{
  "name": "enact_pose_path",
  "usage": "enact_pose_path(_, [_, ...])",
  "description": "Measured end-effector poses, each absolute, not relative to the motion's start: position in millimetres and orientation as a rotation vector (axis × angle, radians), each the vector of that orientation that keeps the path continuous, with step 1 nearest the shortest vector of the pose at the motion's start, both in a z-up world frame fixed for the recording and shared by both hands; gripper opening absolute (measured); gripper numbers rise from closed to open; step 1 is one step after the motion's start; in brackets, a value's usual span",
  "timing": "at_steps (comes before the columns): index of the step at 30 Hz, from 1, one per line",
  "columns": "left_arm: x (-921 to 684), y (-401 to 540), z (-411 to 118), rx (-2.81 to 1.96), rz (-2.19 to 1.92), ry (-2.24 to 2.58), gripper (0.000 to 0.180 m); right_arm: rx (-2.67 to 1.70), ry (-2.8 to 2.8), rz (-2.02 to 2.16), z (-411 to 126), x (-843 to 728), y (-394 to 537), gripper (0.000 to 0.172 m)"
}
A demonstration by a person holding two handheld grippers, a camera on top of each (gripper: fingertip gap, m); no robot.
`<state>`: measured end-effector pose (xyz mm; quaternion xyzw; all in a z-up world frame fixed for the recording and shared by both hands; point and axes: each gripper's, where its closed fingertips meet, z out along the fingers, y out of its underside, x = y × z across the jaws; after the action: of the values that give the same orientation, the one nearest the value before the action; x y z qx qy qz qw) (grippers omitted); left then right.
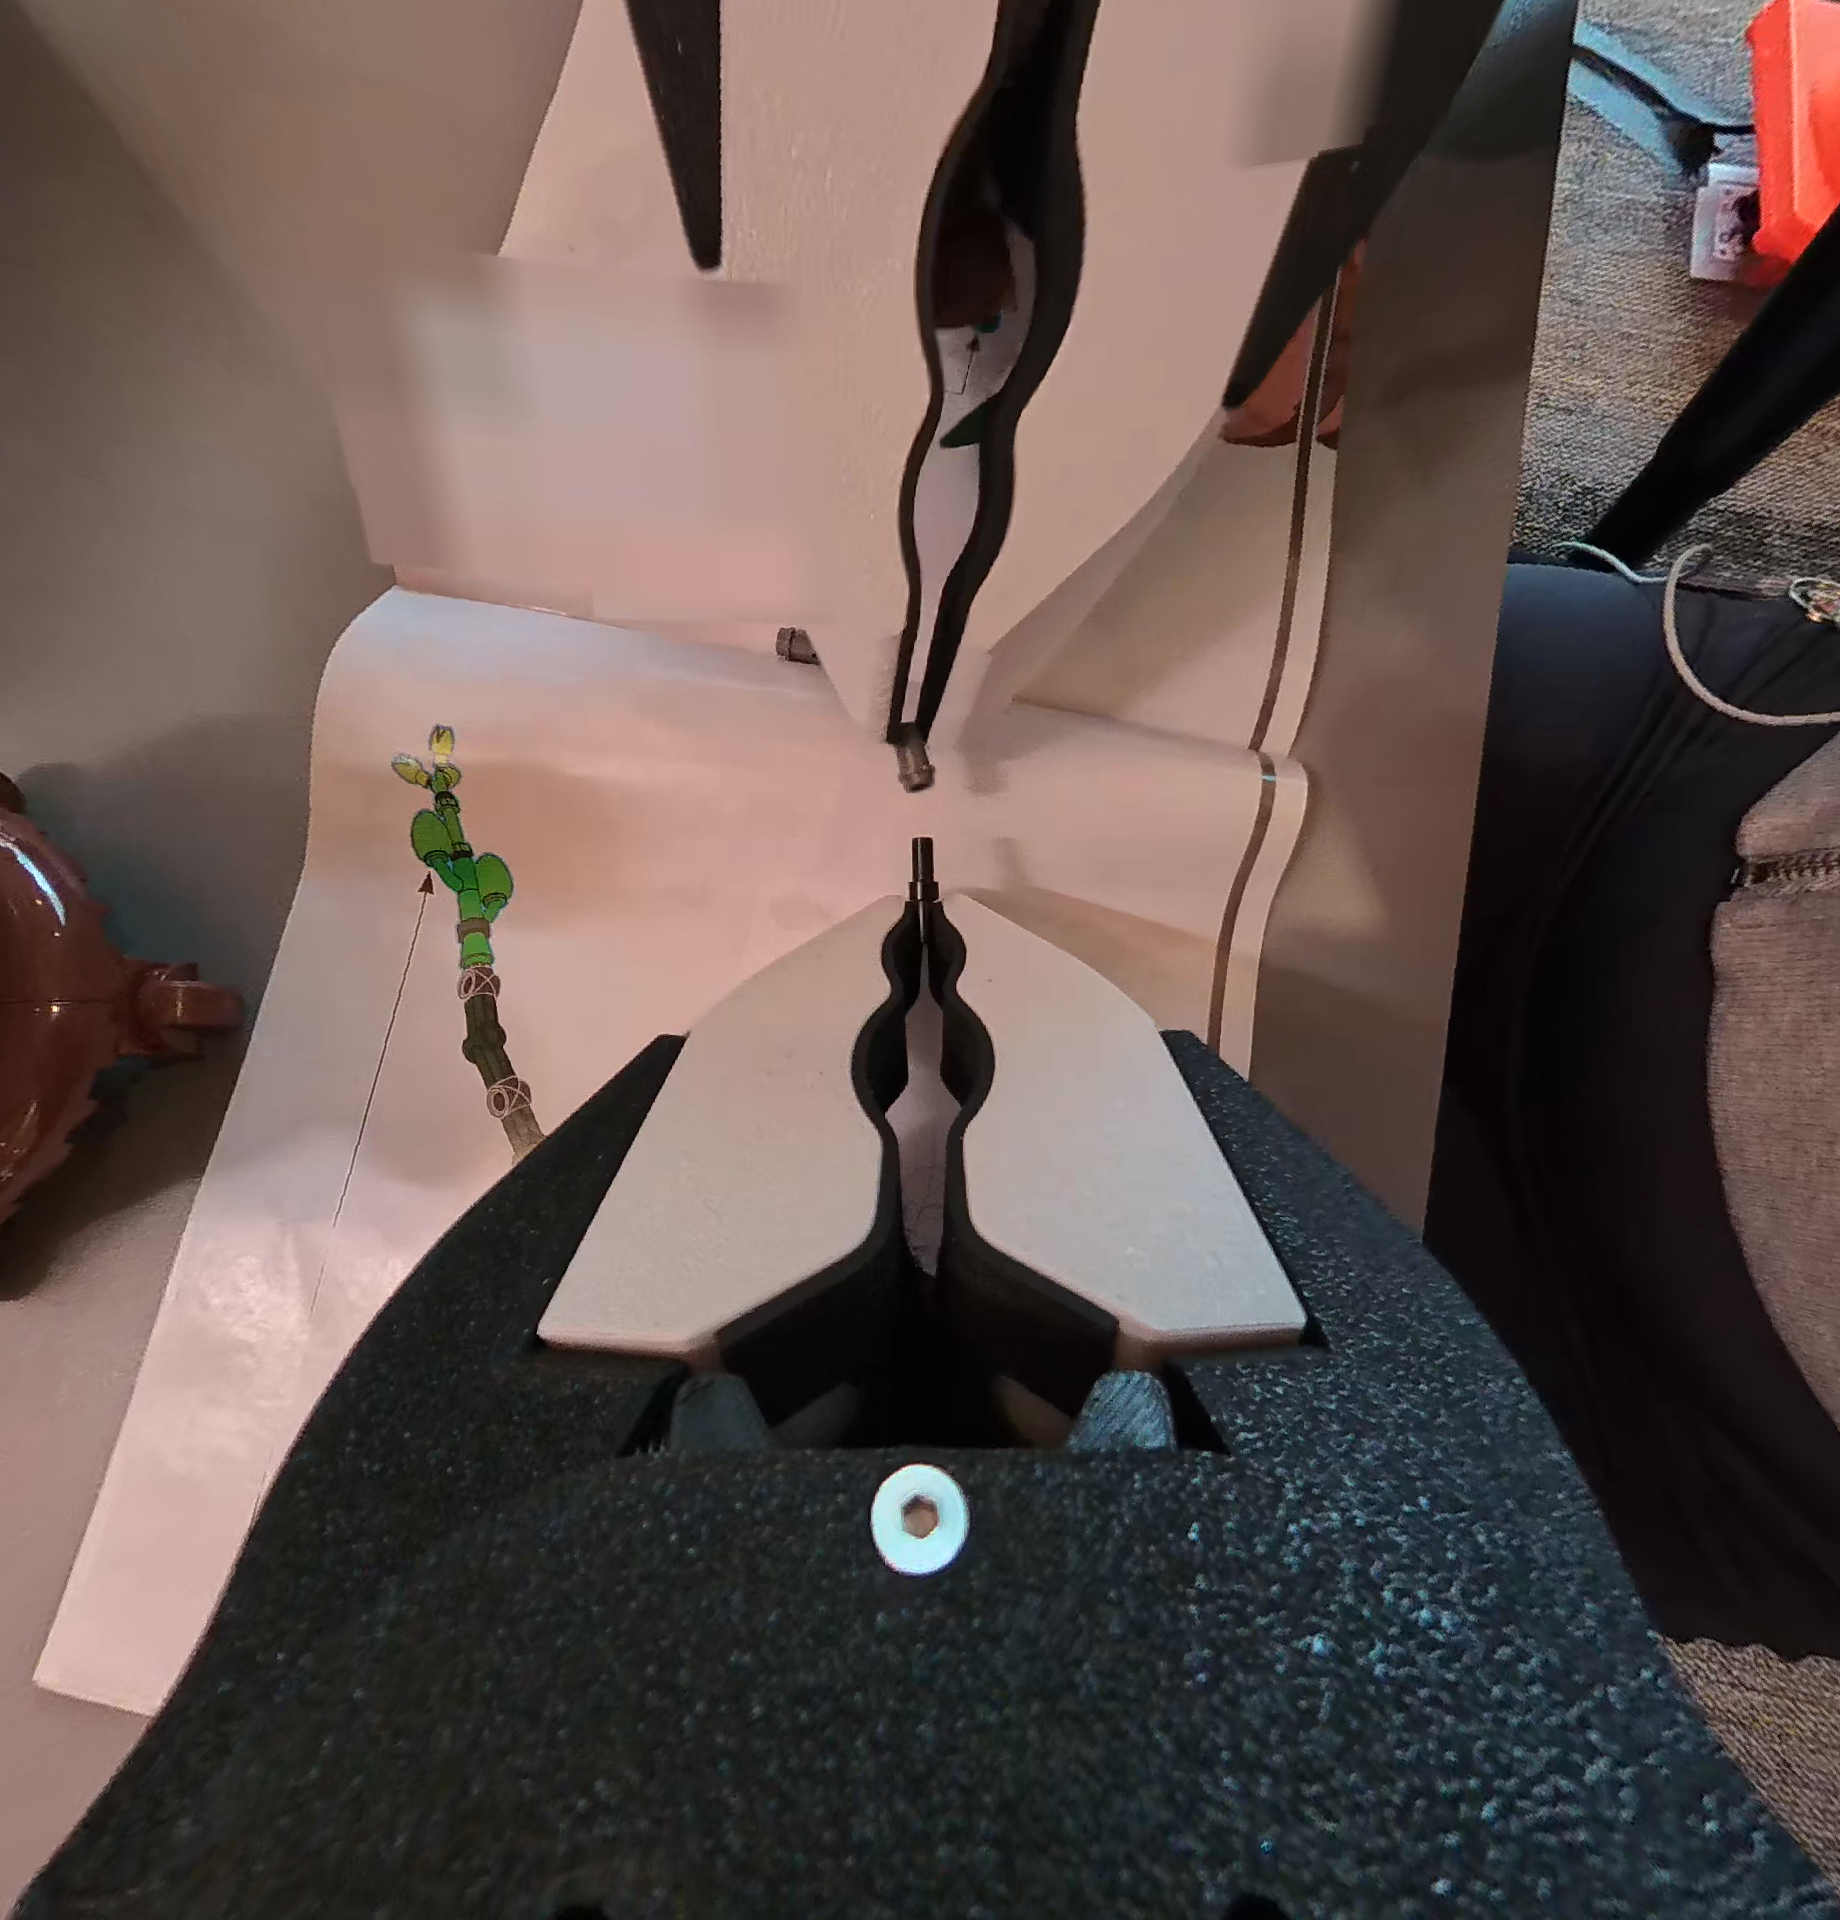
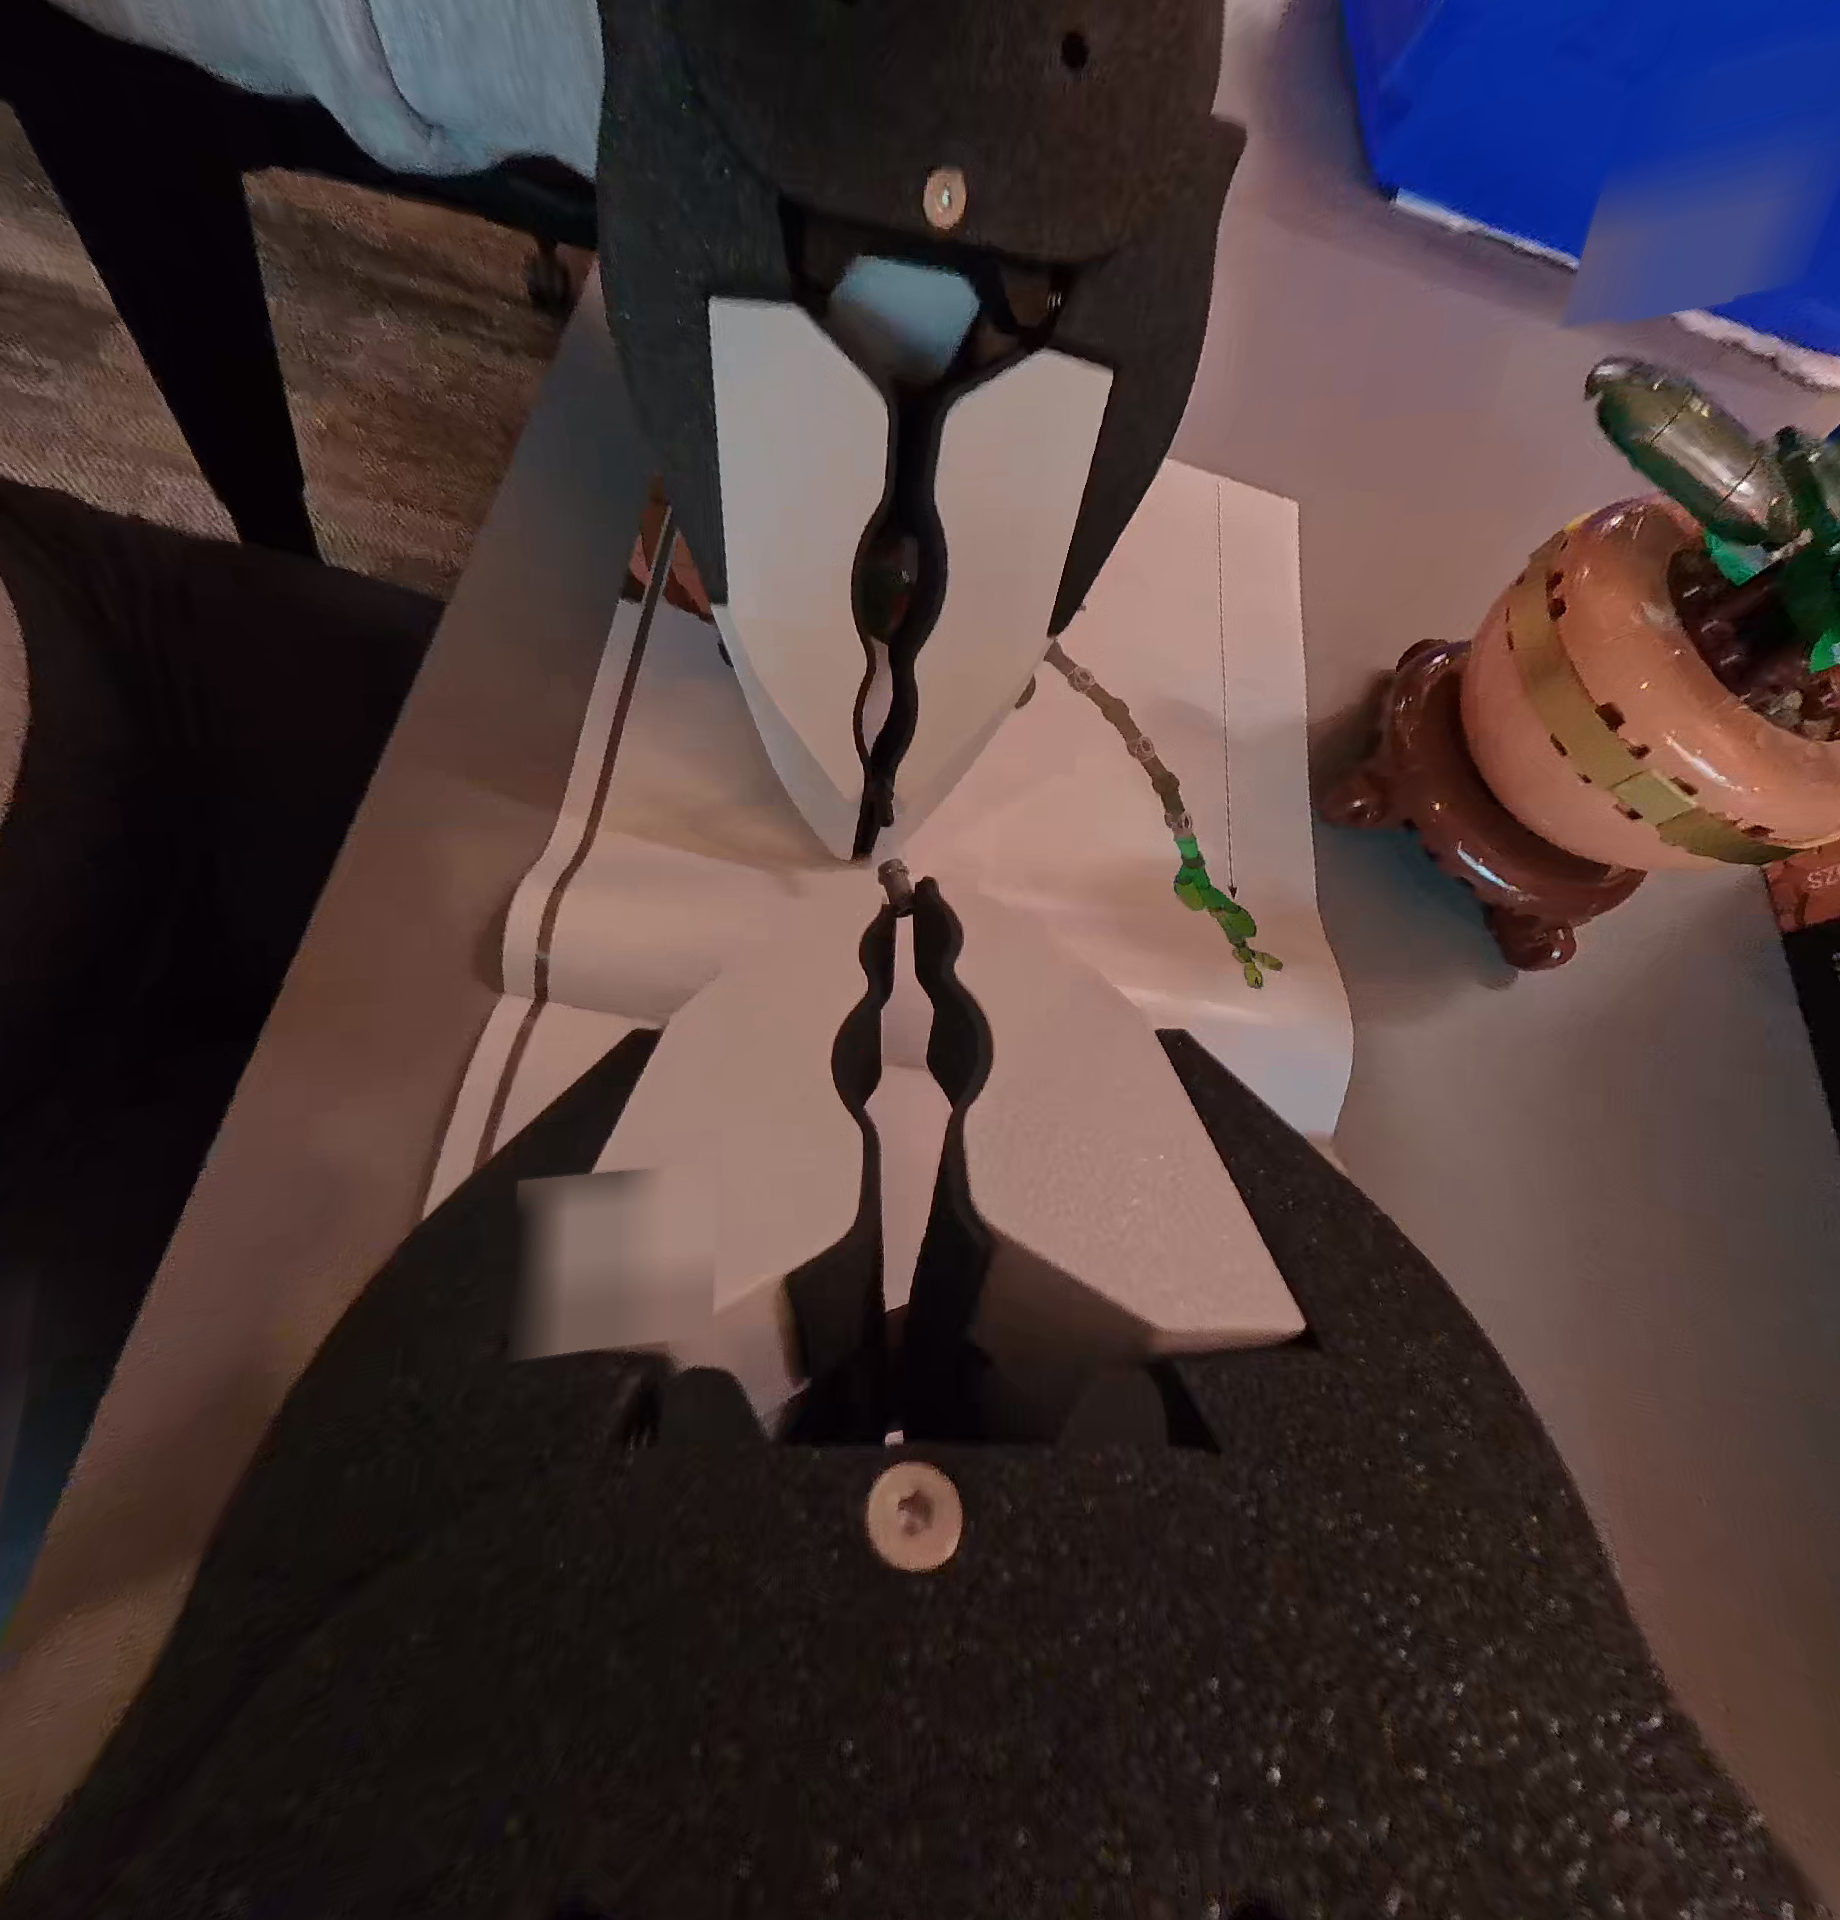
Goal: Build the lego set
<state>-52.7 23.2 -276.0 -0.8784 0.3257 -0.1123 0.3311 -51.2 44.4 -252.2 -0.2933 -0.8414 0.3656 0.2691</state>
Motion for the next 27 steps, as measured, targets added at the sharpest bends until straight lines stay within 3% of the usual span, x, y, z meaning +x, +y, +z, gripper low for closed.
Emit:
enact_pose_path(5, [-53,22,-276,-2.299,-0.305,0.84,0.0,-0.857,-2.45,0.725,-263,-26,71,0.003])
enact_pose_path(27, [-52,23,-276,-2.299,-0.312,0.836,0.0,-1.229,-2.464,0.768,-275,-26,61,0.004])
